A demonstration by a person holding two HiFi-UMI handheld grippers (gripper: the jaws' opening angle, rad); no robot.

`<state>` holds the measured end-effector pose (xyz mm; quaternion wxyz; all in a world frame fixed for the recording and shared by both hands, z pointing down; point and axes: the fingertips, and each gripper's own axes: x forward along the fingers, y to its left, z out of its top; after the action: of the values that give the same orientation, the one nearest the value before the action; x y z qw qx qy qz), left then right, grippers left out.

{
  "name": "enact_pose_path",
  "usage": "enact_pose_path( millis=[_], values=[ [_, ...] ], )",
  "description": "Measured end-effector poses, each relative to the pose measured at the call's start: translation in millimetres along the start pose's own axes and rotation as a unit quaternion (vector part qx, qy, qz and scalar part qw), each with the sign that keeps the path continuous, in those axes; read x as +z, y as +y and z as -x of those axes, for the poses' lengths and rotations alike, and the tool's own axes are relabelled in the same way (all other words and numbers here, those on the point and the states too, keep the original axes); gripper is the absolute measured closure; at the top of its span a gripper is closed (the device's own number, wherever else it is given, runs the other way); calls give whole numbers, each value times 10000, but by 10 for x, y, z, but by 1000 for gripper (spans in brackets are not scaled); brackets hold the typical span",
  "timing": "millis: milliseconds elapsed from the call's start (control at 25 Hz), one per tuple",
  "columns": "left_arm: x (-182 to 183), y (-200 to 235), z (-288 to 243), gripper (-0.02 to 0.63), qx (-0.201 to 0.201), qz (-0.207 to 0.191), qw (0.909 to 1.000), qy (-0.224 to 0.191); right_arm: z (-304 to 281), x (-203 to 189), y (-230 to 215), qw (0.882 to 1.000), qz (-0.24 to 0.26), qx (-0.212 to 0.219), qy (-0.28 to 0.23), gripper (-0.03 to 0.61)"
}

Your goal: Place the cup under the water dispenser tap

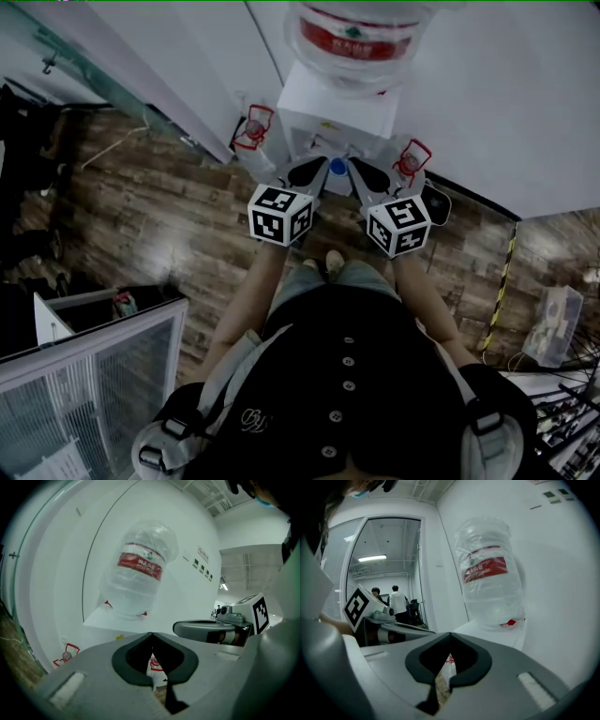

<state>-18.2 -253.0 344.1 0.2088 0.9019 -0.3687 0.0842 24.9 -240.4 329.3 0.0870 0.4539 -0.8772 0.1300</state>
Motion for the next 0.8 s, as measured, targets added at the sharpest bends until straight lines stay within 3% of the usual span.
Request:
enact_pose_path(
  millis=[320, 600, 800],
  values=[
    [84, -90, 95, 612, -147, -28, 9997, -188, 83, 122, 80, 9998, 76, 140, -77, 578],
    [240, -369, 191, 612, -465, -524, 9969, -365, 124, 183, 174, 9992, 170, 333, -136, 578],
    [122, -387, 242, 612, -336, -316, 9988, -164, 193, 109, 236, 9993, 122, 354, -31, 578]
  ],
)
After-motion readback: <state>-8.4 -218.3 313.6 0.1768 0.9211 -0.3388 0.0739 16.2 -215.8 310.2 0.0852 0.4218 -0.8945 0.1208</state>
